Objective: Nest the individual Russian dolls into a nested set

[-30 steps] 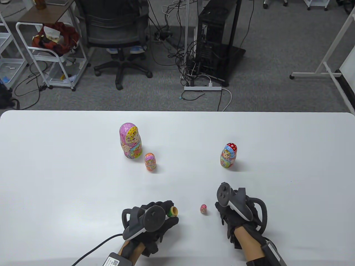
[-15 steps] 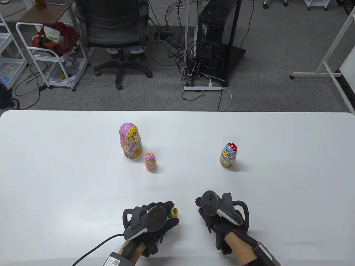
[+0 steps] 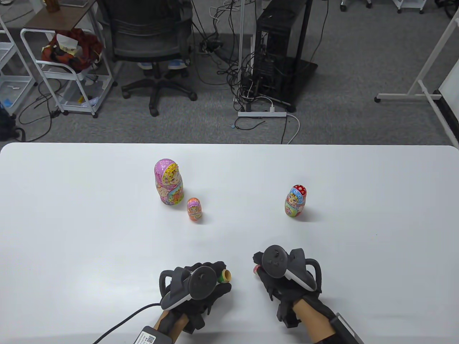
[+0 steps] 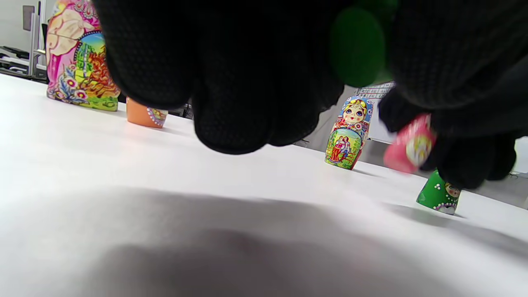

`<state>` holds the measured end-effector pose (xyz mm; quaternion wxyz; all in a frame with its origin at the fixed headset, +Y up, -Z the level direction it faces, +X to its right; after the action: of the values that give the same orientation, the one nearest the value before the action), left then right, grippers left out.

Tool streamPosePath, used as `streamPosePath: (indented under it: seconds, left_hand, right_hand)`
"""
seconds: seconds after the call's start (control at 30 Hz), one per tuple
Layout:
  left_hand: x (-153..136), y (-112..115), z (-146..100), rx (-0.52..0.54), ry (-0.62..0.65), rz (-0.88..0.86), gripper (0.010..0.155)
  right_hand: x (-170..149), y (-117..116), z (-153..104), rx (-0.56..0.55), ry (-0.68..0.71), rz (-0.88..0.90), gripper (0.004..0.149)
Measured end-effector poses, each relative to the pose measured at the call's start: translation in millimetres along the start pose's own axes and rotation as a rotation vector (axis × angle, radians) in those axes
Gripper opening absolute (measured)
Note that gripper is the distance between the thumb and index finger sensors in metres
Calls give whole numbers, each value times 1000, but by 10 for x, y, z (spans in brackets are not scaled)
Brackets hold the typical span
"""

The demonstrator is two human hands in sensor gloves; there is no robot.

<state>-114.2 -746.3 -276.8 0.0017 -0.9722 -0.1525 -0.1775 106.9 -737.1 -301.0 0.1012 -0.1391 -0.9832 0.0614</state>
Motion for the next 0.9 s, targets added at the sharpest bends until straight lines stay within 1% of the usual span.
streamPosePath:
  seconds: [0.07, 0.13, 0.23, 0.37, 0.5, 0.6, 0.7, 0.73, 0.77, 0.83, 0.87, 0.9]
  left_hand:
    - [-16, 2, 1, -7, -10, -21, 70]
    - [-15, -7, -4, -1, -4, -42, 70]
    - [7, -19, -12, 4, 2, -74, 69]
    - [46, -25, -17, -6, 16, -125, 69]
    - [29, -32, -18, -4, 13, -121, 69]
    - [26, -34, -14, 0, 7, -126, 69]
    - [11, -36, -15, 7, 4, -120, 70]
    - [5, -34, -14, 6, 2, -122, 70]
    - [-1, -35, -12, 6, 1, -120, 70]
    - [-8, -37, -13, 9, -1, -112, 70]
    - [-7, -39, -14, 9, -1, -110, 70]
    - [-8, -36, -12, 7, -1, -109, 70]
  right_hand:
    - [94, 94, -63, -39, 111, 155, 45]
    - [178, 136, -109, -47, 197, 242, 45]
    - [290, 131, -155, -31, 273, 237, 45]
    - [389, 65, -183, -30, 298, 152, 44]
    - [373, 70, -176, -23, 293, 164, 44]
    - [335, 112, -169, -23, 284, 169, 46]
    - [196, 305, -180, -149, 190, 141, 48]
    - [141, 356, -183, -185, 148, 126, 47]
    - [48, 417, -175, -227, 78, 86, 48]
    - [-145, 450, -140, -225, -62, -23, 49]
    - [-226, 434, -119, -205, -117, -66, 51]
    - [-344, 386, -81, -162, -195, -118, 53]
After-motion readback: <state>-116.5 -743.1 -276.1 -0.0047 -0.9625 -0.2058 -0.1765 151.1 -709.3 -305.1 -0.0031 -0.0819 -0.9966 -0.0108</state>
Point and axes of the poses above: the tracker on the back of each hand, its own x axis roughly to the thumb side, its own z axis roughly from the wrist to the fingertips, y = z × x, the point moved 1 cm from there along z, roughly from the wrist to the fingertips, and after that the axes turned 3 degrees about -z, right-handed, at the moved point
